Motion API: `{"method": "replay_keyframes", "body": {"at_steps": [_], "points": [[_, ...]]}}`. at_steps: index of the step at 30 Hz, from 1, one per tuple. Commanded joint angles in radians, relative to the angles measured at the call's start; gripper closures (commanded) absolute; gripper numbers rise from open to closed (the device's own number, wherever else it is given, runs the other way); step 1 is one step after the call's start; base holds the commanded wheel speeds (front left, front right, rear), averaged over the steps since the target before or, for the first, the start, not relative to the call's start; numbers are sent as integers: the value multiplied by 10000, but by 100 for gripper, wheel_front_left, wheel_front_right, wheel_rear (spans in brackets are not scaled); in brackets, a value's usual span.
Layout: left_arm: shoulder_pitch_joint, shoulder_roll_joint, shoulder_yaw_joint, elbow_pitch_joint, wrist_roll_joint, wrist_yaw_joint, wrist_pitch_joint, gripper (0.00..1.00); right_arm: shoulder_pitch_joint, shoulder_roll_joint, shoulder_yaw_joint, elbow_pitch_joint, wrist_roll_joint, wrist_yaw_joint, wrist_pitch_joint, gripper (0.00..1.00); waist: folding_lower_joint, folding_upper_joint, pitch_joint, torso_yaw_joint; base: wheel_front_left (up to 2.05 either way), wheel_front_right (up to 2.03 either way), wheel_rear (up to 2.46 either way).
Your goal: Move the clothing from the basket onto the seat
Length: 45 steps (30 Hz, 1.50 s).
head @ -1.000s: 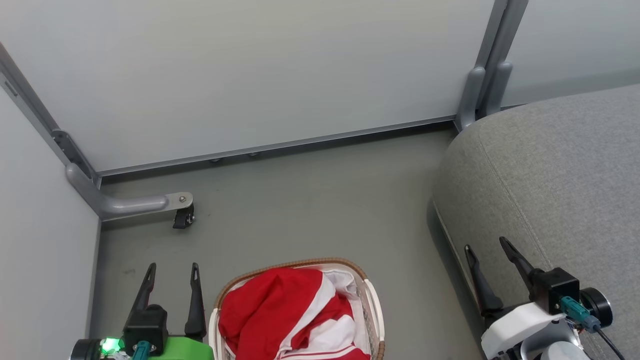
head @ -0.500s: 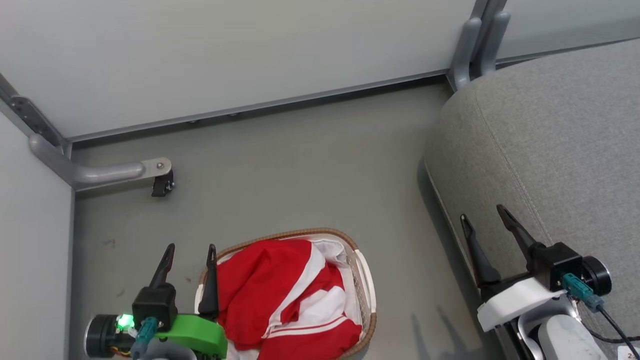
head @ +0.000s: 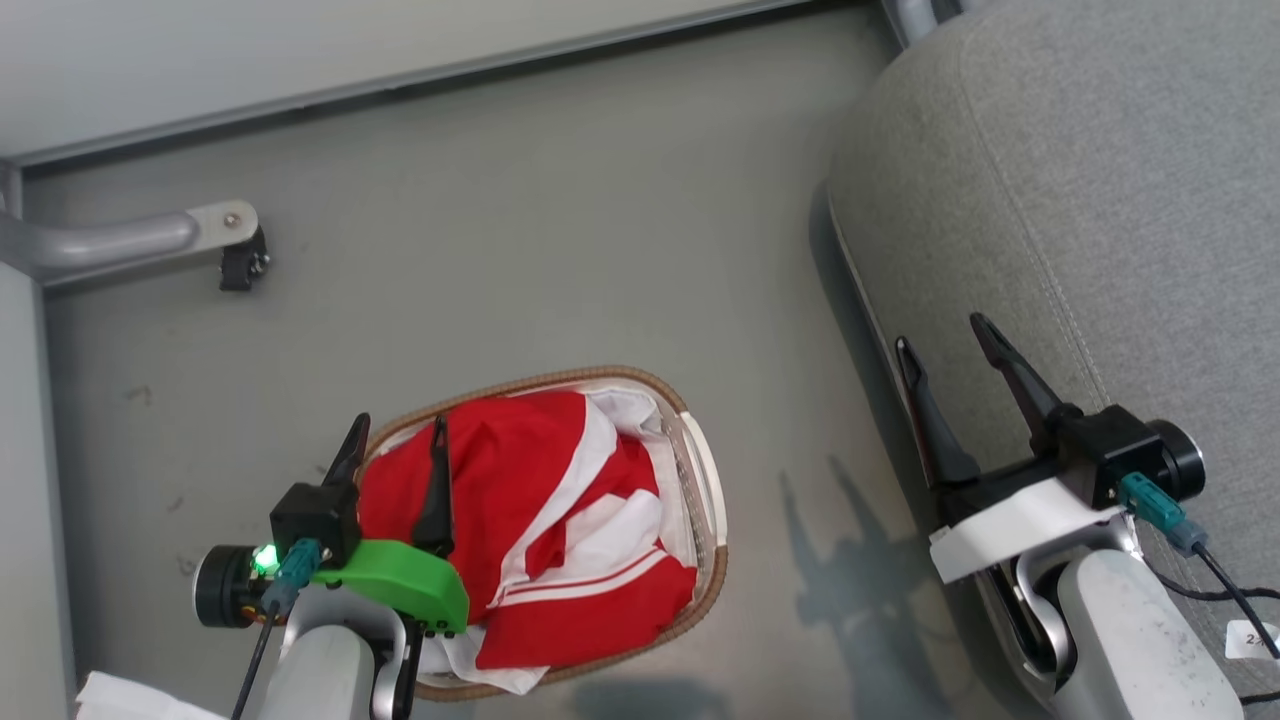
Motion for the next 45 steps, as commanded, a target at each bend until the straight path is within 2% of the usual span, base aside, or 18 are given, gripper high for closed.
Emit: {"method": "replay_keyframes", "body": {"at_steps": [1, 9, 18, 31, 45], "points": [[-337, 26, -54, 159, -5, -16, -2, 0, -228, -36, 11, -85, 86, -2, -23, 0, 0, -1, 717, -308, 0, 0, 0], [-1331, 34, -490, 1241, 508, -75, -3, 0, -780, 36, 137, -496, 221, -2, -23, 0, 0, -1, 1723, -621, 0, 0, 0], [-2136, 40, -495, 2572, 885, -142, -3, 0, -1234, 167, 183, -915, 355, -2, -23, 0, 0, -1, 2652, -994, 0, 0, 0], [-3382, 279, -252, 4225, 1049, 79, -3, 0, -1803, 264, 370, -1332, 362, -2, -23, 0, 0, -1, 3999, -1434, 0, 0, 0], [-4854, 488, -368, 5930, 1249, 228, -1, 0, -2000, 258, 266, -1497, 315, -2, -23, 0, 0, -1, 4909, -1517, 0, 0, 0]]}}
